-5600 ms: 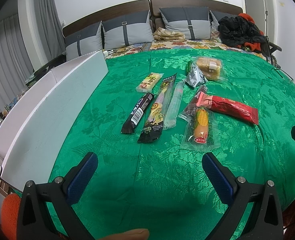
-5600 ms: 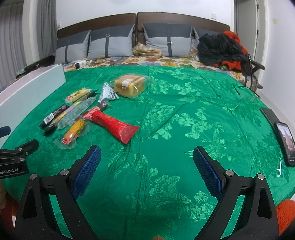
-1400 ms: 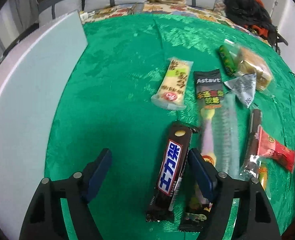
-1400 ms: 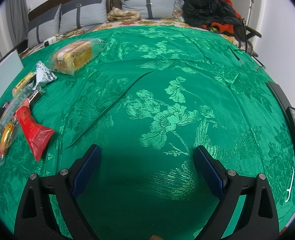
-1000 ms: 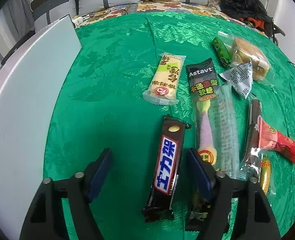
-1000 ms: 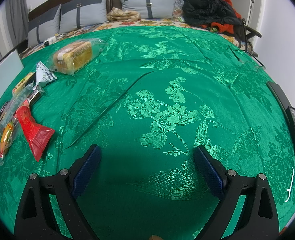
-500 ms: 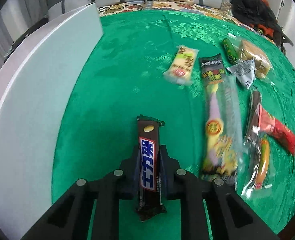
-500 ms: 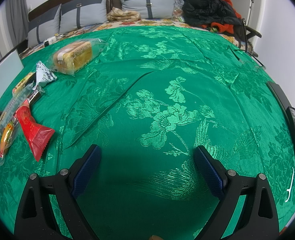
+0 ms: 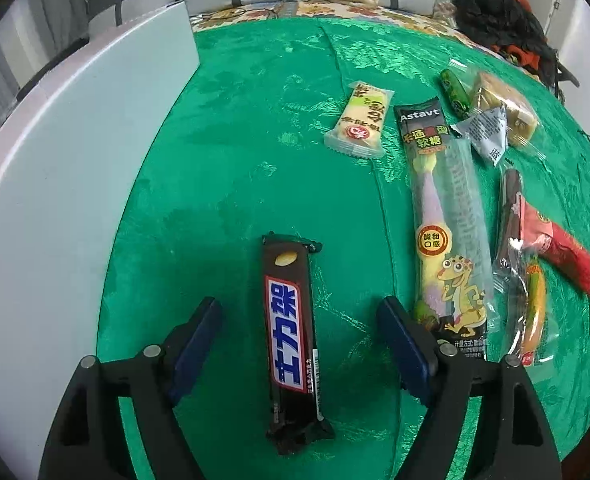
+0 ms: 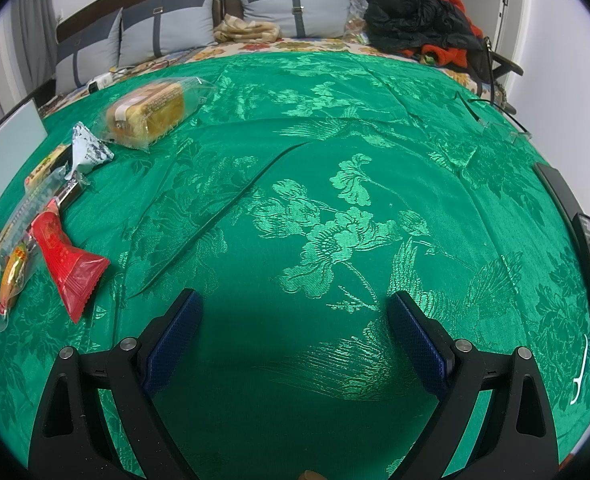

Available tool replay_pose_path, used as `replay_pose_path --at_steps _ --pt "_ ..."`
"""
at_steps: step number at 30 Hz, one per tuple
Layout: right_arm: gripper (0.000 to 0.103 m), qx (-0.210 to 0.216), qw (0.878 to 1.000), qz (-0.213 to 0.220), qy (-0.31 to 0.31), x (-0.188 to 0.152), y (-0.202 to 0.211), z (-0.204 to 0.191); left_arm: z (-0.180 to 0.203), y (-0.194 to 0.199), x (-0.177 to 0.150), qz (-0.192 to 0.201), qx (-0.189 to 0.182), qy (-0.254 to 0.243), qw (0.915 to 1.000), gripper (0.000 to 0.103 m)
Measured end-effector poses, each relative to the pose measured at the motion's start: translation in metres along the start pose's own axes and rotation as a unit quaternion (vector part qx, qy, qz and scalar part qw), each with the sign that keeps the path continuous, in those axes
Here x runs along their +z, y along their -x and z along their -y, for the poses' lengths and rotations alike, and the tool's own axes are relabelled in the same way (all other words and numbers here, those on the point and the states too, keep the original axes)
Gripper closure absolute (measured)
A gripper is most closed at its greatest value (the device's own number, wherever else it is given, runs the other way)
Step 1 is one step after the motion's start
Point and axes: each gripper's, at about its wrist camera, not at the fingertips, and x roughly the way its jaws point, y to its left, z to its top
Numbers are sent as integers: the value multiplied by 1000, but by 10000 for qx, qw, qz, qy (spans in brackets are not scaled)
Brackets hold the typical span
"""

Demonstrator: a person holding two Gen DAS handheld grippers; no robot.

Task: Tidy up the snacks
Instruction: 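Close the left tool on the dark chocolate bar and lift it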

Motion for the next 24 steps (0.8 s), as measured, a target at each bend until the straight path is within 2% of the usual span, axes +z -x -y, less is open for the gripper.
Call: replay_pose_path --at_steps 1,6,9,17,22,24 --pt "6 -1 10000 0 1 0 0 0 -2 -1 0 -18 -34 54 10000 21" --pt "6 -1 10000 0 1 0 0 0 -8 -5 -1 -50 -3 93 9999 4" --pt "6 -1 10000 0 1 0 0 0 -10 -7 -3 -54 -13 82 10000 0" --pt "6 0 10000 1 2 0 0 0 -10 -8 -1 -101 -96 -85 9999 0" --pt "6 2 10000 1 0 0 0 0 -12 -10 4 -299 -97 -119 9994 1" --pt "6 4 10000 0 -2 0 0 0 -12 -7 5 -266 -142 -130 9995 12"
